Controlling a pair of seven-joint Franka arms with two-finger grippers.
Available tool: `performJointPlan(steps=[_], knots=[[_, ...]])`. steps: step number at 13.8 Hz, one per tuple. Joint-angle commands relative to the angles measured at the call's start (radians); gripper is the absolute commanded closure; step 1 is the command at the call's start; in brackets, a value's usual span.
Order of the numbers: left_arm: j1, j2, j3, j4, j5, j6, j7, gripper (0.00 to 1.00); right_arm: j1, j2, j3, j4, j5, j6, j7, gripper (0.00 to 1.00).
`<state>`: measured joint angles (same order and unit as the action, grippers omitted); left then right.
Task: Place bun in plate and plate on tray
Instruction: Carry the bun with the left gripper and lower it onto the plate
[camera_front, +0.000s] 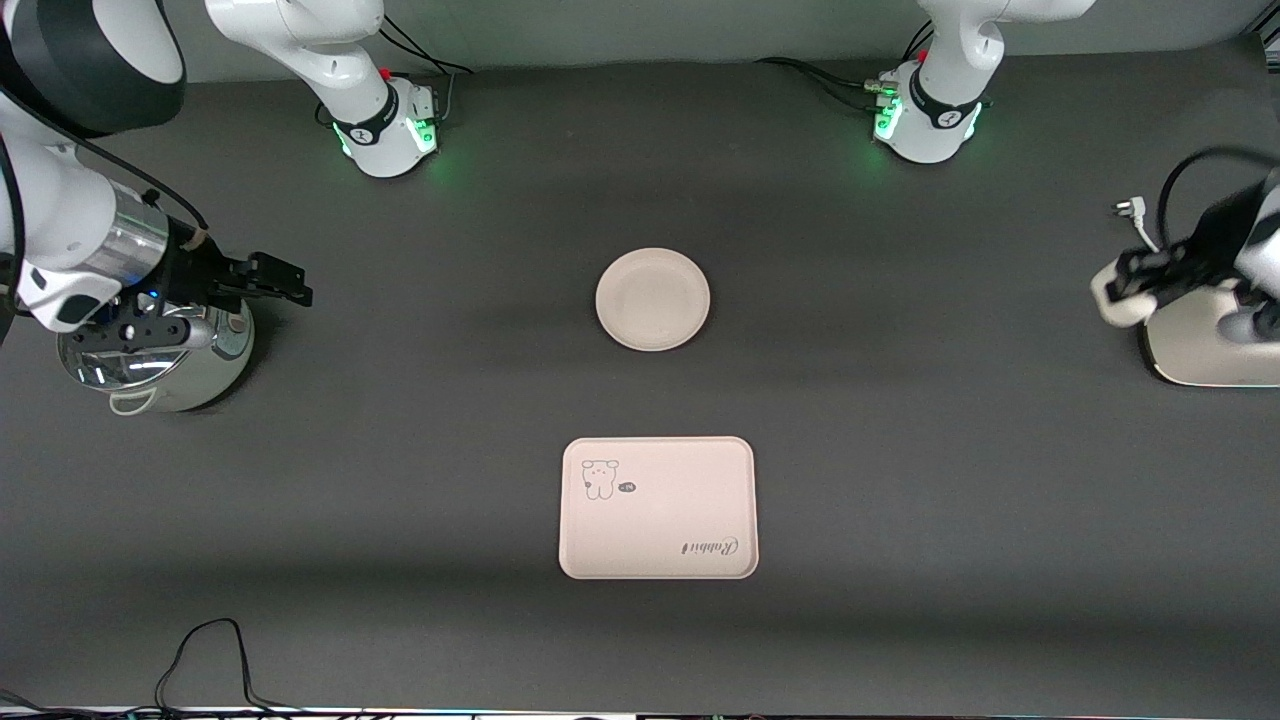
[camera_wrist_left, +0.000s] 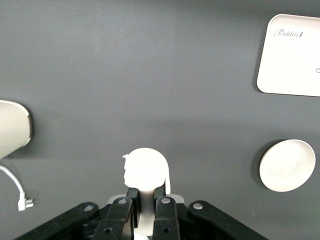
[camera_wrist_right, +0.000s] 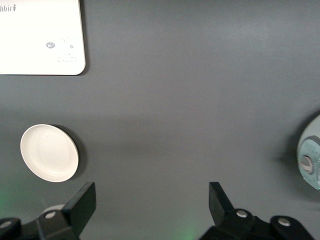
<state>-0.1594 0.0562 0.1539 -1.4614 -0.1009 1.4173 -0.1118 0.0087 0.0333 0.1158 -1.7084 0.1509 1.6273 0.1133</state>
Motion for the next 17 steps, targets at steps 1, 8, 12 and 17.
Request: performJointPlan(steps=[1, 8, 12, 17], knots=[[-0.019, -0.032, -0.051, -0.036, 0.021, -0.004, -0.113, 0.84, 0.042, 0.019, 0.002, -0.011, 0.022, 0.028, 0.086, 0.0], [-0.051, 0.049, -0.377, -0.042, 0.021, 0.147, -0.595, 0.83, 0.03, 0.051, 0.11, -0.045, 0.018, 0.114, 0.144, 0.0], [-0.181, 0.172, -0.412, -0.042, 0.027, 0.264, -0.794, 0.83, 0.031, 0.056, 0.116, -0.076, 0.021, 0.146, 0.146, 0.0], [-0.353, 0.359, -0.412, -0.045, 0.104, 0.383, -0.997, 0.81, 0.03, 0.073, 0.136, -0.114, 0.022, 0.204, 0.146, 0.0]])
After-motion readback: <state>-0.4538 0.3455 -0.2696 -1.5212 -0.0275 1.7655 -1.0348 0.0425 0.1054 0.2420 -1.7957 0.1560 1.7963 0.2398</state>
